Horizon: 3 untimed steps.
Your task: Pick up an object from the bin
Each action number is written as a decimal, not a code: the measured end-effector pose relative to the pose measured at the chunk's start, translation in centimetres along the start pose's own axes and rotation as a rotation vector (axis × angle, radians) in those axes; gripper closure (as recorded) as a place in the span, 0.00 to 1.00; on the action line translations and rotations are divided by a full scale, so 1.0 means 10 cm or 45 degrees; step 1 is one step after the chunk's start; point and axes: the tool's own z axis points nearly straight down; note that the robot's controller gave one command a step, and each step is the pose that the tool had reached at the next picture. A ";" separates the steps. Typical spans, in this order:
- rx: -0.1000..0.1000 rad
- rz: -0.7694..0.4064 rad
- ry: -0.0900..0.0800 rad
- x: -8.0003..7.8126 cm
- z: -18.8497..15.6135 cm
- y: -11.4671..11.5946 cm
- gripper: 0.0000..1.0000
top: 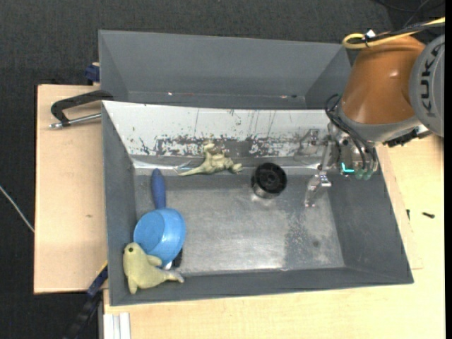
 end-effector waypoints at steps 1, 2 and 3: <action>0.004 -0.102 -0.027 -0.15 0.73 0.33 0.00; 0.004 -0.103 -0.038 -0.18 0.72 0.33 1.00; 0.003 -0.079 -0.028 -0.09 -0.26 0.34 1.00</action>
Offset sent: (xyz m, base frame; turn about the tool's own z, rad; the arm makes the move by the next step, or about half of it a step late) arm 0.0120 0.0375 -0.0901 -0.0833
